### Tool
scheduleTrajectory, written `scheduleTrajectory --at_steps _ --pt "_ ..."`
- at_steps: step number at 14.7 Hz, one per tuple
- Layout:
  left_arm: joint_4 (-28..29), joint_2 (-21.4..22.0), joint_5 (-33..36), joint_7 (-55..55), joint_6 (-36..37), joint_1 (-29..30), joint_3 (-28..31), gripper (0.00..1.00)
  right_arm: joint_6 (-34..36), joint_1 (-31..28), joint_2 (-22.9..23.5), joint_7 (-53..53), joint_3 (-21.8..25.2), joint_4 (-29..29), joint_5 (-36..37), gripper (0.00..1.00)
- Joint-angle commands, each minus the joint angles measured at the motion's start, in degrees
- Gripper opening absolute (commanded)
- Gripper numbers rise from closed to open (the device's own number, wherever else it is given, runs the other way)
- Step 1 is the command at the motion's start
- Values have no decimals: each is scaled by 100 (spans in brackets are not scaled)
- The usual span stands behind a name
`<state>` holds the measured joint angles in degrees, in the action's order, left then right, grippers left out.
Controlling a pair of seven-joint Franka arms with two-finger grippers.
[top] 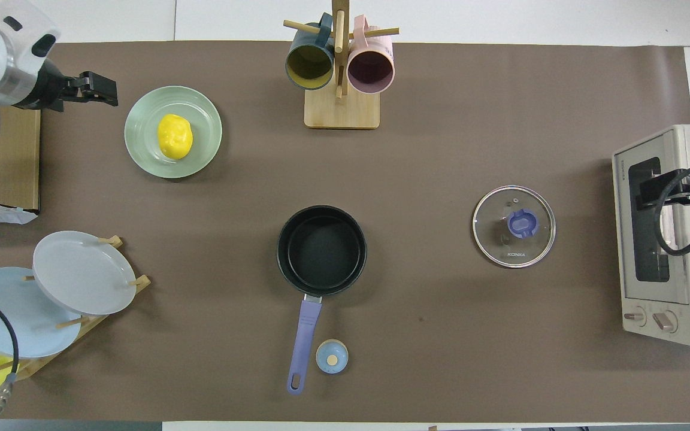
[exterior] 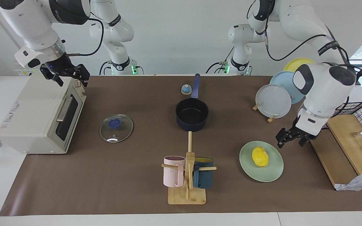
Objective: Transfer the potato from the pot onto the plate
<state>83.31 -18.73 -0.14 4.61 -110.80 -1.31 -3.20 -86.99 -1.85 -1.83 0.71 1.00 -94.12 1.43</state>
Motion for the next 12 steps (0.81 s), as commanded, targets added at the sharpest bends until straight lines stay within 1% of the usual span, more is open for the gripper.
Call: scheduleTrajectory --at_steps 1,3,5,6,8,9,10,12 --pt "221 772 75 -57 925 -10 -14 100 -64 35 -63 -63 23 -80 -116 100" --pt "317 1203 75 -92 1462 -10 -14 100 -46 27 -63 -63 23 -89 -116 100" --pt "510 1555 75 -171 1832 -19 -14 100 -46 -8 -63 -63 23 -89 -116 100" --pt "676 1722 75 -293 1956 -19 -14 100 -46 -17 -63 -63 23 -89 -116 100" --pt "1115 2004 75 -356 1922 -27 -14 100 -46 -17 -63 -63 23 -89 -116 100" --pt "1352 2101 75 -339 1852 -62 3 100 -46 -17 -63 -63 23 -89 -116 100" --pt "1416 2136 75 -321 1791 -115 38 100 -46 -9 -63 -63 23 -89 -116 100" --pt "1224 2067 49 -294 1895 -211 73 100 -46 -17 -63 -63 23 -89 -116 100"
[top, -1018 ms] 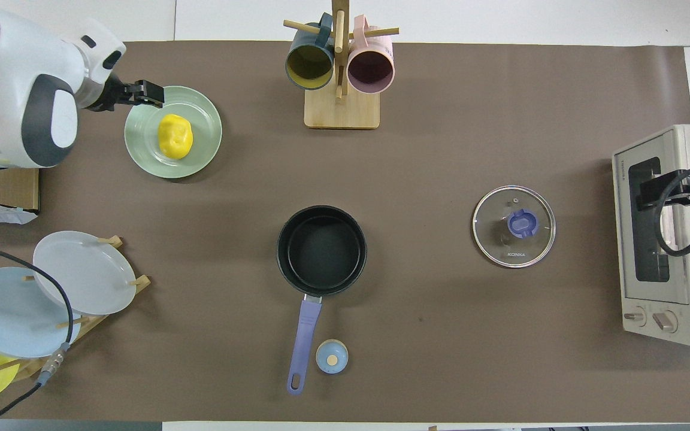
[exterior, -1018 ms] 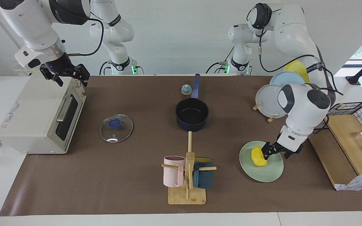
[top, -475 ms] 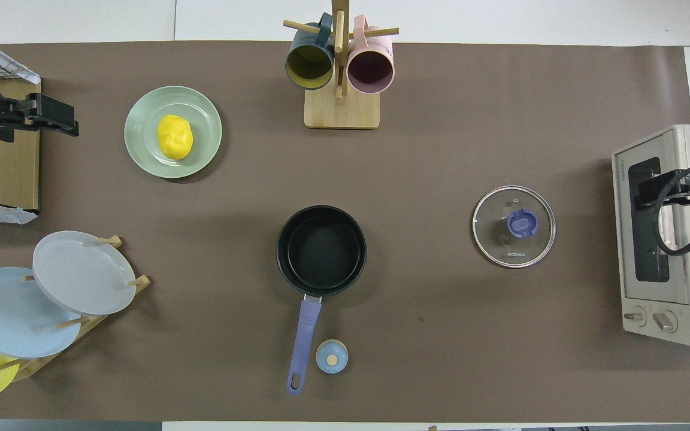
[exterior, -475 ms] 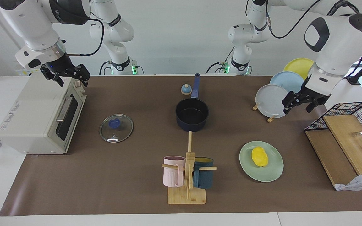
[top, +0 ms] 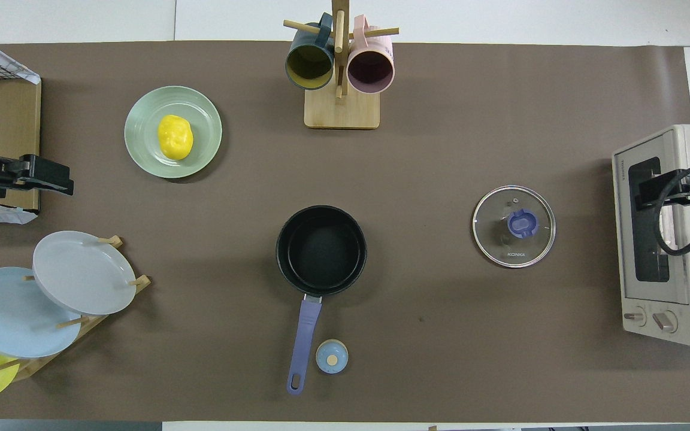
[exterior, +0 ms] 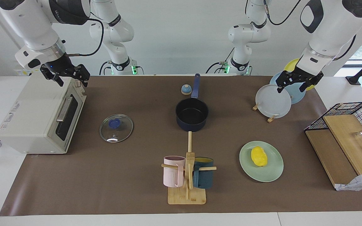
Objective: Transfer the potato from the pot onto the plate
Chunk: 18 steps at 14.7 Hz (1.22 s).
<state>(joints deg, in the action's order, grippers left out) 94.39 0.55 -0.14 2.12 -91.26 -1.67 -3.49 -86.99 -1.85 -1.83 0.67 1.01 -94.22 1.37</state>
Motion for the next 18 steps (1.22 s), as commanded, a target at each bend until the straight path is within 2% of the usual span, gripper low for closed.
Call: scheduleTrajectory --at_steps 1,3,18 --pt "-60 78 40 -45 55 -193 146 100 -46 -17 -63 -58 22 -79 -111 100" --pt "-351 -37 58 -45 318 -290 199 100 -46 -17 -63 -75 22 -79 -111 100" --pt "-255 51 58 -115 311 -220 234 100 -46 -17 -72 -75 22 -79 -111 100"
